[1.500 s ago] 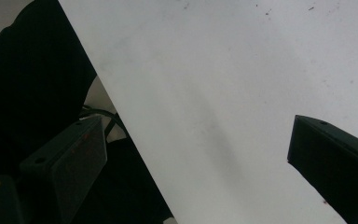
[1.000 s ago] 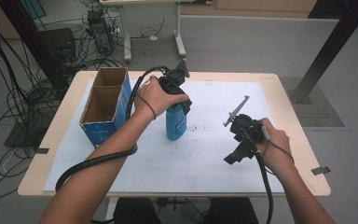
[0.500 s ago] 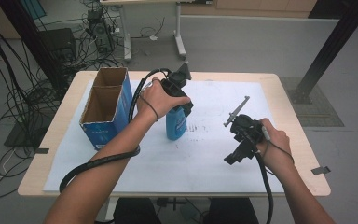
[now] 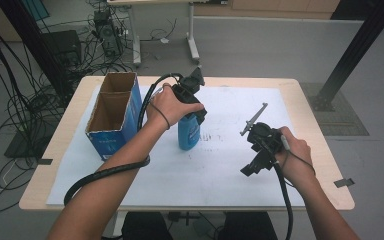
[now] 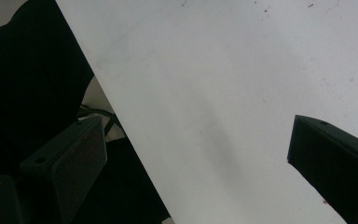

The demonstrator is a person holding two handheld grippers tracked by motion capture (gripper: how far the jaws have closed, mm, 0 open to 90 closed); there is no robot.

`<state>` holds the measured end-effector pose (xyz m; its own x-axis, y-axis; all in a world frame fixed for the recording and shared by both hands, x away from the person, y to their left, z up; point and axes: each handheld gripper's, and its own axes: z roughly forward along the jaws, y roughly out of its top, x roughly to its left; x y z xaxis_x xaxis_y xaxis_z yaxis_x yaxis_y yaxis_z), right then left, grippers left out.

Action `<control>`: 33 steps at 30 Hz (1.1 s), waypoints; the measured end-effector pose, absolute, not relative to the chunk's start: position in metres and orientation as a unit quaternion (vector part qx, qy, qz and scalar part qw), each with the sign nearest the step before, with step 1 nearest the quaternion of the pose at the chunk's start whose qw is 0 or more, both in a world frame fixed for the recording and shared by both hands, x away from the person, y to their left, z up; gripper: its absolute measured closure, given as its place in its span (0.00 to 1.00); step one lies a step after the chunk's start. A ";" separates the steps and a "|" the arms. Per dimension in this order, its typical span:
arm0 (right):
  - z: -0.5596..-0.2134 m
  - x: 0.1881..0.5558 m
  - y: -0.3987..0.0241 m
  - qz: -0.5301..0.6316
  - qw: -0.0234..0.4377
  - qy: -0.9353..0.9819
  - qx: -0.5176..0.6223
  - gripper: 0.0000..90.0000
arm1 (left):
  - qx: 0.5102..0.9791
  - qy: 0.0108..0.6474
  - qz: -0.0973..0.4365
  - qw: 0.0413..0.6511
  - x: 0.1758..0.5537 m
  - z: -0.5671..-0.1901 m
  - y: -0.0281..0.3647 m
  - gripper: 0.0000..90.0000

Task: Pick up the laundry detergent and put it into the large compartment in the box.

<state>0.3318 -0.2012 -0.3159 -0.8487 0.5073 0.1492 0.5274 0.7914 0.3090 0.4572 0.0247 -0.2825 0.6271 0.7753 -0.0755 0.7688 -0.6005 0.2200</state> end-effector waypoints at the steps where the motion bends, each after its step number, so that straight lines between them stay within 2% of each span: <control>1: -0.316 0.332 -0.201 -0.171 0.029 -0.946 -0.273 0.05 | 0.895 0.431 0.013 0.116 0.457 -0.282 0.025 0.08; 33: -0.315 0.331 -0.200 -0.167 0.026 -0.947 -0.274 0.05 | 0.894 0.430 0.014 0.128 0.455 -0.278 0.027 0.07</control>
<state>0.3315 -0.1998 -0.3147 -0.8485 0.5099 0.1413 0.5275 0.7940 0.3023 0.4547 0.0273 -0.2782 0.6300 0.7719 -0.0850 0.7648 -0.5977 0.2404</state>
